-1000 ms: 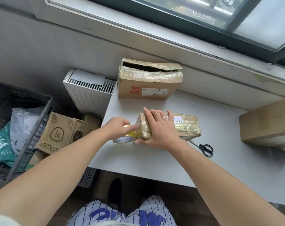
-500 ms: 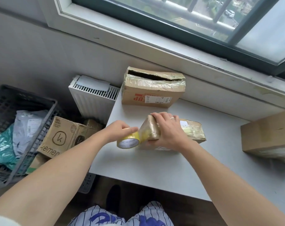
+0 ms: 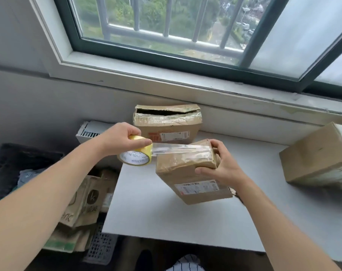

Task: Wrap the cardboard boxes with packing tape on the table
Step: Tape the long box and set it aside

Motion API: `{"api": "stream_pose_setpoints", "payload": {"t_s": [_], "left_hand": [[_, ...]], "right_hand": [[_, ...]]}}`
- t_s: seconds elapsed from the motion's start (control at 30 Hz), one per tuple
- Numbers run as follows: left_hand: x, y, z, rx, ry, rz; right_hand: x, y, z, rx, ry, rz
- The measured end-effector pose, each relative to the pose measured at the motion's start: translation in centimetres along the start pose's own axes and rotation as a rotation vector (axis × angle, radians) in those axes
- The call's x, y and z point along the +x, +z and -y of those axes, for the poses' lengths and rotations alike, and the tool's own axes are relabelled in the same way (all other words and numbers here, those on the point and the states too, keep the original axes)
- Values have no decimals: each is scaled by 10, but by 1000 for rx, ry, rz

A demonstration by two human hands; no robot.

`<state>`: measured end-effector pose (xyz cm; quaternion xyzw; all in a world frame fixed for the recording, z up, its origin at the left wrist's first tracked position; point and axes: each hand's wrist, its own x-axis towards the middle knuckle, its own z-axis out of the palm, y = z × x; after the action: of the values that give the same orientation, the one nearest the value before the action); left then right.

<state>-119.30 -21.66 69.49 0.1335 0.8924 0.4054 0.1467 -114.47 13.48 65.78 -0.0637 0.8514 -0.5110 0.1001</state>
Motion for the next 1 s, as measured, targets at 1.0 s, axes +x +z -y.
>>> {"api": "stream_pose_setpoints", "payload": {"t_s": [1.0], "left_hand": [[69,111,-49,170,93,197]], "right_hand": [[-85,-80,-78,88,327,-6]]}}
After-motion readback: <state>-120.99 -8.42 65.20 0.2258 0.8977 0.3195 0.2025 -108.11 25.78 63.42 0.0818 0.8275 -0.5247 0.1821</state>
